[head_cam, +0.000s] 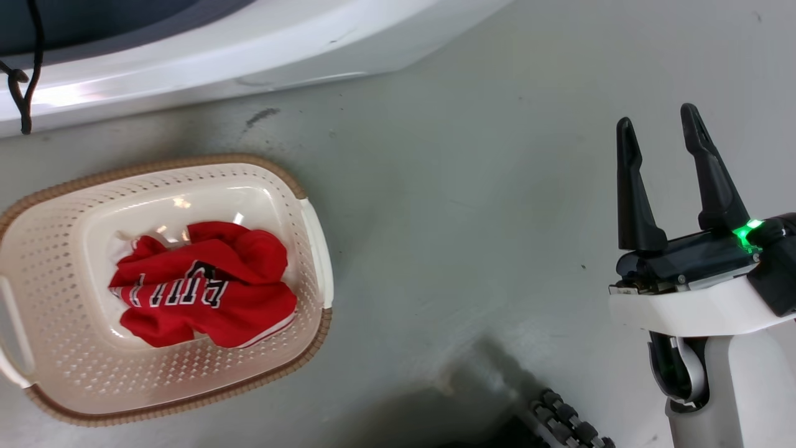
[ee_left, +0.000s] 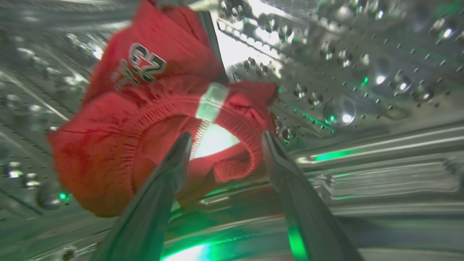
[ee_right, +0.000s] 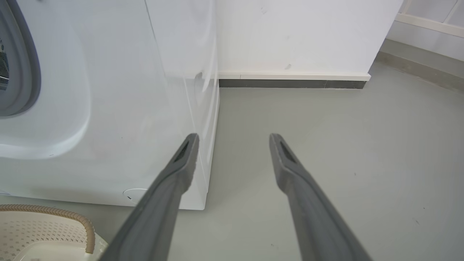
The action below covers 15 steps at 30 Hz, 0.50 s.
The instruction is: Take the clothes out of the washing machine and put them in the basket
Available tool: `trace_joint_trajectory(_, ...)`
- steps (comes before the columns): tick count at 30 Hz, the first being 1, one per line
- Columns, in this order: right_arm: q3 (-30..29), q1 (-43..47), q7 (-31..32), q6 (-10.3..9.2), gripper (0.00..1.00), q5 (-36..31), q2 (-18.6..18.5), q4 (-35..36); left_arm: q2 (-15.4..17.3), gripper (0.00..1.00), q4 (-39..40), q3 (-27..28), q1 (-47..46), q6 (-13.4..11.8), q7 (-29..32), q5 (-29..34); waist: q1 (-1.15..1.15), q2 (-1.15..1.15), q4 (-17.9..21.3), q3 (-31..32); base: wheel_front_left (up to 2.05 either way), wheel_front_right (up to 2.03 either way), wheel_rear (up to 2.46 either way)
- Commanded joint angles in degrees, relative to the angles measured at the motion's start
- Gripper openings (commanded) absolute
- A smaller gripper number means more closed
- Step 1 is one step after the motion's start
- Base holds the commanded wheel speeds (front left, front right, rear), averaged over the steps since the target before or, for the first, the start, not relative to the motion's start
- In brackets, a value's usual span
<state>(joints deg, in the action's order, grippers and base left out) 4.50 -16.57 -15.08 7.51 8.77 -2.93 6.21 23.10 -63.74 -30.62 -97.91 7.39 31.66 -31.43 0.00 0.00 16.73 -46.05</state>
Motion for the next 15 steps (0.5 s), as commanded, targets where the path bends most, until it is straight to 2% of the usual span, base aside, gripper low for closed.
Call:
trace_joint_trajectory(1,0.11,-1.0,-0.14,-0.04,1.0,0.49,0.09,0.24,0.38,1.0,-0.02,-0.19,-0.2,0.0,0.12,-0.07,0.0,0.0,0.65,-0.76,0.0,0.0,0.0)
trace_joint_trajectory(7,0.61,-1.2,-0.14,-0.04,1.0,1.39,0.09,0.61,1.95,1.0,-1.26,-3.1,-2.37,0.01,1.93,-0.89,0.0,0.0,2.21,-2.3,0.0,0.0,0.0)
trace_joint_trajectory(15,0.35,-1.6,-0.14,-0.04,1.0,2.12,0.09,0.78,2.19,1.0,-3.07,-5.83,-3.4,0.01,1.97,-2.03,0.0,0.0,2.66,-3.67,0.0,0.0,0.0)
